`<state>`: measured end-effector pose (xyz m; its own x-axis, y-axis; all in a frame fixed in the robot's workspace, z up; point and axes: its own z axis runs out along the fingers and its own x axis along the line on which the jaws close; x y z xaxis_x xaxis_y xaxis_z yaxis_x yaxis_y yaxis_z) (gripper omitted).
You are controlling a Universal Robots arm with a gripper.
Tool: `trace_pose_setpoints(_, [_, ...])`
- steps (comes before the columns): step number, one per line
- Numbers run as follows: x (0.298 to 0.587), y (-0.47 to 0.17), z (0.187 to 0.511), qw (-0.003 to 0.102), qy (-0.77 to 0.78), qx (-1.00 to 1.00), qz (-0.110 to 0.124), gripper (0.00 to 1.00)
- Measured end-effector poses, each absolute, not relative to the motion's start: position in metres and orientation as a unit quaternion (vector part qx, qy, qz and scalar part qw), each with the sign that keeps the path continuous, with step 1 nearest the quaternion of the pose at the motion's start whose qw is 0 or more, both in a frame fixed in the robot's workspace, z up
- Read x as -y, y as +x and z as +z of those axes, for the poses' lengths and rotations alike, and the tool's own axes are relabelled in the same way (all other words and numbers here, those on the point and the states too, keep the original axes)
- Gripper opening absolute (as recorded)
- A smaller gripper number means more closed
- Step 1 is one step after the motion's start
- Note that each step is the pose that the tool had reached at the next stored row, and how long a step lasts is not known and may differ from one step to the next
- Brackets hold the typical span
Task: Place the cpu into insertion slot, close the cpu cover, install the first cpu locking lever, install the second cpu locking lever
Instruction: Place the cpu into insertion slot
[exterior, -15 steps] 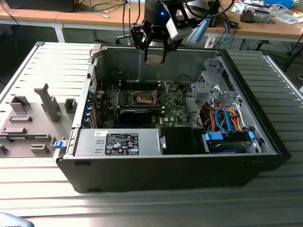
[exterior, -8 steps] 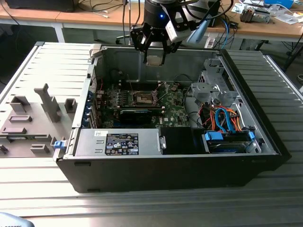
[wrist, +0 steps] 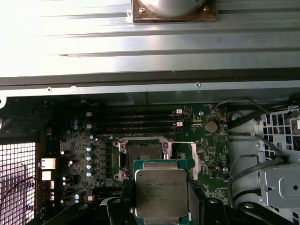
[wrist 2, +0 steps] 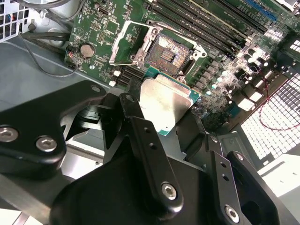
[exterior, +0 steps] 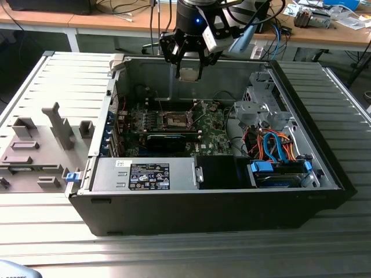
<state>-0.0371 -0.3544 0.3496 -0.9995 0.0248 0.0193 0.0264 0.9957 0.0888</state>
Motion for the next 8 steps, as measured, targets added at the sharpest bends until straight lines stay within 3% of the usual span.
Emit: trace_pose_setpoints(8, [0.3544,-0.0371,0.3466,0.009,-0.013,0.999,-0.045,0.55])
